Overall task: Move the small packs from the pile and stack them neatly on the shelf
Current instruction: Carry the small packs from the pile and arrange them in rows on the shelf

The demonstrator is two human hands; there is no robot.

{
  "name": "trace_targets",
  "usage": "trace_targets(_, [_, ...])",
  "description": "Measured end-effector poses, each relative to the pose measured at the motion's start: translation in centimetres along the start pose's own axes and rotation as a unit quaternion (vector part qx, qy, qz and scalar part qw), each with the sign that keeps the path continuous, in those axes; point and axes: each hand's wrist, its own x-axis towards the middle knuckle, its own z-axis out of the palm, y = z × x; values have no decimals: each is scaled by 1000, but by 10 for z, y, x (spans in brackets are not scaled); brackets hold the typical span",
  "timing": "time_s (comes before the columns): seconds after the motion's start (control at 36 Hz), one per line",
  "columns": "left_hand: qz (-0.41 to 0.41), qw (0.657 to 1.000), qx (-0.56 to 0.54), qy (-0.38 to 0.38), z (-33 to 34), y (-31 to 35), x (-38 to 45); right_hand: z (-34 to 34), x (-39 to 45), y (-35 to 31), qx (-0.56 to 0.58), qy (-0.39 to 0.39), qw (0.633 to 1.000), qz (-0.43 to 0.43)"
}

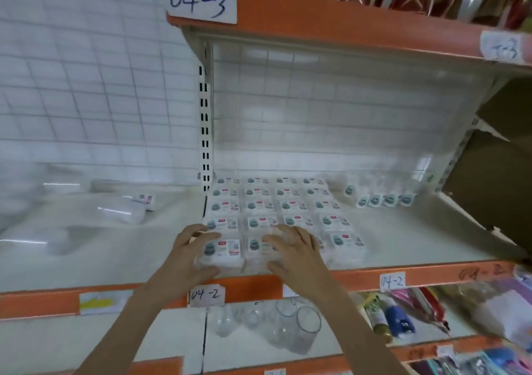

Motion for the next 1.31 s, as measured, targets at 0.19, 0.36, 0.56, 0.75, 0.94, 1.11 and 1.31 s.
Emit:
trace_targets(0.19, [-64, 995, -67, 31, 13, 17, -3, 11, -9, 7, 26, 33, 999, 0])
trace_targets(0.36, [-116, 992, -52, 27, 19, 28, -2, 17, -8, 12, 16, 20, 1000, -11])
trace_targets(0.56, [-157, 987, -30, 5, 17, 42, -3, 11, -10, 13, 20, -13, 1000, -16])
trace_targets(0.75, [-178, 980, 89, -16, 14, 52, 0, 4, -11, 17, -3, 27, 999, -35])
trace_targets(0.94, [-135, 965, 178, 140, 15, 77, -44, -12, -38, -3, 101, 113, 981, -122])
trace_targets(1.11, [-170, 926, 291, 171, 26, 96, -126, 21, -91, -44, 202, 54, 966, -155])
trace_targets(1.31, [-310, 876, 341, 142, 21, 89, -231, 60, -114, -102, 245, -132, 942, -186])
